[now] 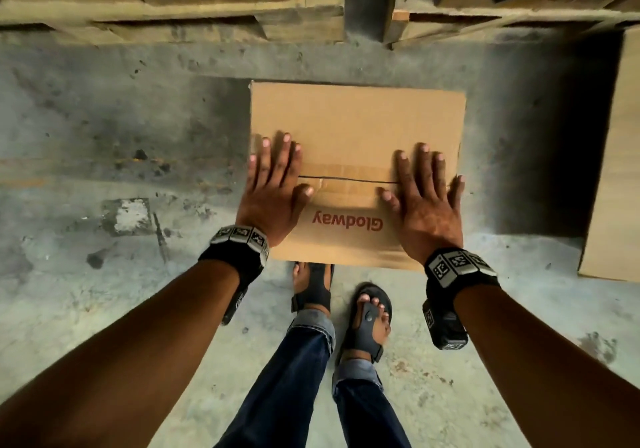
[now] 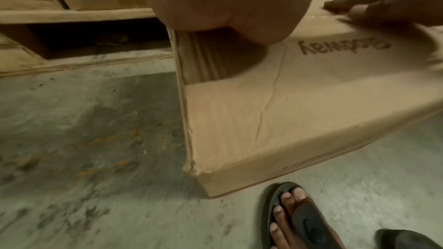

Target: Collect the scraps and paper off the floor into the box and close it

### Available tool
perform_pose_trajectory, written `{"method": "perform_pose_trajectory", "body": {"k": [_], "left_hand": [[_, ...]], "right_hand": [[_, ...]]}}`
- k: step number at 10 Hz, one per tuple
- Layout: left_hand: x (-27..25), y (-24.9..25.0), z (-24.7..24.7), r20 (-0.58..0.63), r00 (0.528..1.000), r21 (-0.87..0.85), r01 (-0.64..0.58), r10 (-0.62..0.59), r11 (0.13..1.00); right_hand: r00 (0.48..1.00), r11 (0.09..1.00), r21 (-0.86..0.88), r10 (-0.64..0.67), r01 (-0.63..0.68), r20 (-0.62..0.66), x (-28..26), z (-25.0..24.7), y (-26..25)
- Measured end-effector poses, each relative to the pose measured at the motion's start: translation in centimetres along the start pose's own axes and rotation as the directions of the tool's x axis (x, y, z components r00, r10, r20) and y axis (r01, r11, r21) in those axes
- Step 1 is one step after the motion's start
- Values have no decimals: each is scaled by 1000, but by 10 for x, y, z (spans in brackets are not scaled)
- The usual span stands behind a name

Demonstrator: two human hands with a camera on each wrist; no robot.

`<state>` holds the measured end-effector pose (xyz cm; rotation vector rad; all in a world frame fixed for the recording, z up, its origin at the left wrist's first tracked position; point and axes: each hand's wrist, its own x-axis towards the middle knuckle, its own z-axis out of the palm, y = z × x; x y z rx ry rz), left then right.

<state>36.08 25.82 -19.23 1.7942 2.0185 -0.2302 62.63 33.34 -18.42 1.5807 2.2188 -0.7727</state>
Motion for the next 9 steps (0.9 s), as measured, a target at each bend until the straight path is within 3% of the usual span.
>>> {"method": "perform_pose_trajectory", "body": {"k": [3, 6, 7, 8, 9], "left_hand": [[13, -2, 21, -10, 1000, 77, 20, -19, 997], [7, 0, -21, 147, 989, -43, 12, -6, 999], [-12, 3, -42, 119, 987, -121, 120, -106, 985], [-47, 13, -59, 39, 976, -167, 218, -214, 961], [-122, 11, -54, 164, 958, -209, 268, -236, 941]], "right_hand": [[999, 992, -125, 10, -16, -46, 14, 25, 6], [998, 1000, 22, 11, -12, 61, 1, -14, -13], [997, 988, 135, 64, -69, 43, -18, -29, -24], [999, 986, 167, 5, 0, -34, -61, -40, -27], [987, 985, 155, 50, -74, 154, -139, -28, -1]]}}
